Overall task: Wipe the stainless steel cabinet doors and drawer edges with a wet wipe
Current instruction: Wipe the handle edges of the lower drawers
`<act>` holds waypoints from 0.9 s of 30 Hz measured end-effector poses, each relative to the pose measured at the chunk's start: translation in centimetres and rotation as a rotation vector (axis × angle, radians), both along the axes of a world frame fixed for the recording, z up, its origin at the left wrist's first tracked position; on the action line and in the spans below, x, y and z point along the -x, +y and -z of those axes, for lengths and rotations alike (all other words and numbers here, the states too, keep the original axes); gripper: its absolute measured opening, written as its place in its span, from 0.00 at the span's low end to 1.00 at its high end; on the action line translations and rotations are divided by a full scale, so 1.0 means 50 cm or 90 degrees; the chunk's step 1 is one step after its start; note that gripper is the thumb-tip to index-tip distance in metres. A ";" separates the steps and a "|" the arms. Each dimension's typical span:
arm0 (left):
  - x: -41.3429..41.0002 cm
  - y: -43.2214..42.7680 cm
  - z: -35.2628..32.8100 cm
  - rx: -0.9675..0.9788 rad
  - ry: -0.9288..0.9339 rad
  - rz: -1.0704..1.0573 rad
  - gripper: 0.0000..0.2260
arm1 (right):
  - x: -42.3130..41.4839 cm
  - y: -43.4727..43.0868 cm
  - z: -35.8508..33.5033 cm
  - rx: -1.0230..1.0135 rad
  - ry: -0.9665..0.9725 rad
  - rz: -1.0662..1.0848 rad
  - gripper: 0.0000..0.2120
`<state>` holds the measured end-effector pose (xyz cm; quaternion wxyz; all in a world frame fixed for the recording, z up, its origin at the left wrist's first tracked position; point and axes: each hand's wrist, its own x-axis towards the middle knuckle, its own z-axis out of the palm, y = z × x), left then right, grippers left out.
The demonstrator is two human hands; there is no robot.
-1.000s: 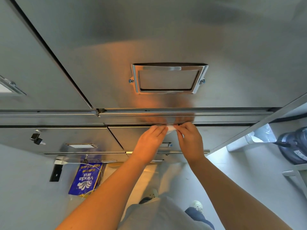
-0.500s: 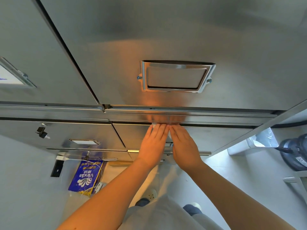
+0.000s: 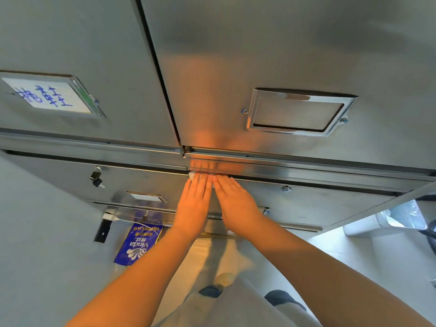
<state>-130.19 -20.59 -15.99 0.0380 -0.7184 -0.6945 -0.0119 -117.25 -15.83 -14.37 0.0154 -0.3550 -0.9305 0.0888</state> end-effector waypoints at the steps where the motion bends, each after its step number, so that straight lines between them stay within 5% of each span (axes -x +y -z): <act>1: 0.017 -0.005 -0.002 -0.002 0.005 -0.004 0.35 | 0.019 -0.002 0.000 0.002 -0.005 -0.007 0.35; 12: -0.028 0.007 -0.005 -0.013 -0.087 0.004 0.33 | -0.019 0.002 0.009 0.007 -0.042 0.040 0.35; 27: -0.481 0.113 0.010 0.020 -0.078 0.142 0.30 | -0.510 0.049 0.001 -0.032 -0.050 0.174 0.34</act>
